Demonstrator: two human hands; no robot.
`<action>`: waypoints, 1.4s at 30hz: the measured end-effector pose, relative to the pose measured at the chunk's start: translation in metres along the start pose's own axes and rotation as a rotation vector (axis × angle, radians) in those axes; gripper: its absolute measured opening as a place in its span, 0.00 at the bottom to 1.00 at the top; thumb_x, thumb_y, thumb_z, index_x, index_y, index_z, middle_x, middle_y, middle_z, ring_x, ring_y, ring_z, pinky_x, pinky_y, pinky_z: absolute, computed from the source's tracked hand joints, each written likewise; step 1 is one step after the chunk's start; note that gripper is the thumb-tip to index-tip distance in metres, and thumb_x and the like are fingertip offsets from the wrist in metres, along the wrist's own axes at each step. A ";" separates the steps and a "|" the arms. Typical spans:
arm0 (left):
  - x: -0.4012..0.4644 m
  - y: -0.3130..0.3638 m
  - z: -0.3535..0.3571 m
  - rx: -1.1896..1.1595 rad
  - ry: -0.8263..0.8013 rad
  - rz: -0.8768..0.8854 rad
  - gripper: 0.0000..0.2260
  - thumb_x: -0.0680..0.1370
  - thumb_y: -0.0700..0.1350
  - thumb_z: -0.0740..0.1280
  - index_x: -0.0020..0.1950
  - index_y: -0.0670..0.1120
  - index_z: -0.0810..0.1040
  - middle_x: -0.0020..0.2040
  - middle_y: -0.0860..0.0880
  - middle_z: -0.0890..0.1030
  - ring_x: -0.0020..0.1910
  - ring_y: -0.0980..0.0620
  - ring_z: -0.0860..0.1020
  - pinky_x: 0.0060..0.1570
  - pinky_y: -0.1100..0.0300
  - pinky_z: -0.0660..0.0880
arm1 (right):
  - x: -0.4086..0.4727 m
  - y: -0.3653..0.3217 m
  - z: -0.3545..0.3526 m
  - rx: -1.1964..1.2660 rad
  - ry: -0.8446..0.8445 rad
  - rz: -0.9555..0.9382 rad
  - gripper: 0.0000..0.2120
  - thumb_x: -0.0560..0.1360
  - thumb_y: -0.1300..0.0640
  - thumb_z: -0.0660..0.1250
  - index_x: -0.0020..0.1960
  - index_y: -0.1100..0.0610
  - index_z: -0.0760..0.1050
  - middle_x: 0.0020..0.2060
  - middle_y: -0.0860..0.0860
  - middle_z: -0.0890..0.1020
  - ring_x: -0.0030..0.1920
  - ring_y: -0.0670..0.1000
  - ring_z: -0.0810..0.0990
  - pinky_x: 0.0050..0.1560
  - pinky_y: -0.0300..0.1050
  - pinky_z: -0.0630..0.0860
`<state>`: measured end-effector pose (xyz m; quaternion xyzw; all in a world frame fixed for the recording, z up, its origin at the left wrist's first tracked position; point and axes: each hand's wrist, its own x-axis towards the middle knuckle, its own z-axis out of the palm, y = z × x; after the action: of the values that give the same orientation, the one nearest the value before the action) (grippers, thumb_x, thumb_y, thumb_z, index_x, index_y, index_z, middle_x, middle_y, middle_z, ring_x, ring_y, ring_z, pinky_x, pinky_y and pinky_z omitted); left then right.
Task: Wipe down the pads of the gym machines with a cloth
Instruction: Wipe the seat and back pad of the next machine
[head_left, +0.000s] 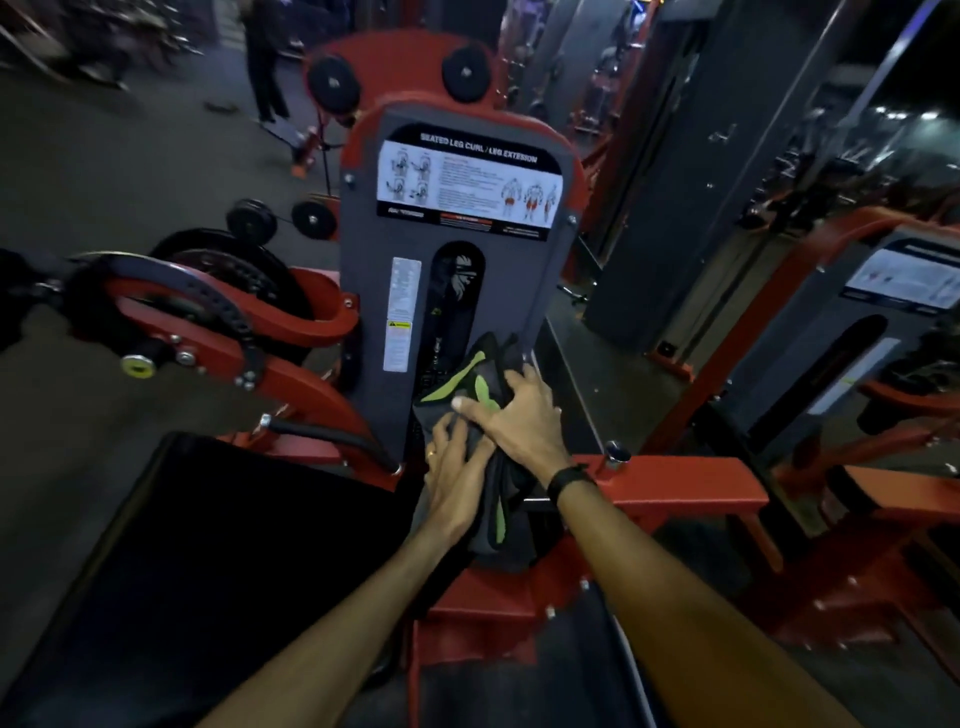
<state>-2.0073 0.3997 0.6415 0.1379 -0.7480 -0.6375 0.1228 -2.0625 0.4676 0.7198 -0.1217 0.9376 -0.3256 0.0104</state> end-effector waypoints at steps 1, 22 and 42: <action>-0.005 -0.001 0.001 -0.040 0.009 0.013 0.42 0.69 0.71 0.52 0.80 0.53 0.62 0.76 0.53 0.62 0.75 0.50 0.59 0.73 0.52 0.55 | -0.003 0.005 -0.003 -0.023 0.014 -0.023 0.42 0.69 0.32 0.71 0.74 0.57 0.69 0.79 0.54 0.60 0.79 0.56 0.55 0.76 0.67 0.53; -0.034 0.083 -0.237 0.192 0.528 0.467 0.15 0.69 0.58 0.73 0.49 0.53 0.75 0.41 0.56 0.78 0.40 0.55 0.78 0.44 0.50 0.78 | -0.021 -0.187 0.040 0.562 -0.165 -0.565 0.03 0.79 0.60 0.68 0.51 0.55 0.81 0.42 0.45 0.84 0.43 0.42 0.82 0.45 0.37 0.75; -0.165 0.066 -0.594 0.189 1.026 0.193 0.05 0.73 0.39 0.77 0.47 0.47 0.85 0.41 0.51 0.86 0.43 0.54 0.84 0.48 0.54 0.81 | -0.160 -0.500 0.265 1.009 -0.931 -0.478 0.13 0.81 0.49 0.67 0.45 0.57 0.81 0.40 0.55 0.84 0.38 0.48 0.82 0.37 0.42 0.76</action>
<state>-1.6435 -0.0774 0.7992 0.3729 -0.6553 -0.4037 0.5181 -1.7707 -0.0357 0.8080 -0.4294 0.5194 -0.6264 0.3918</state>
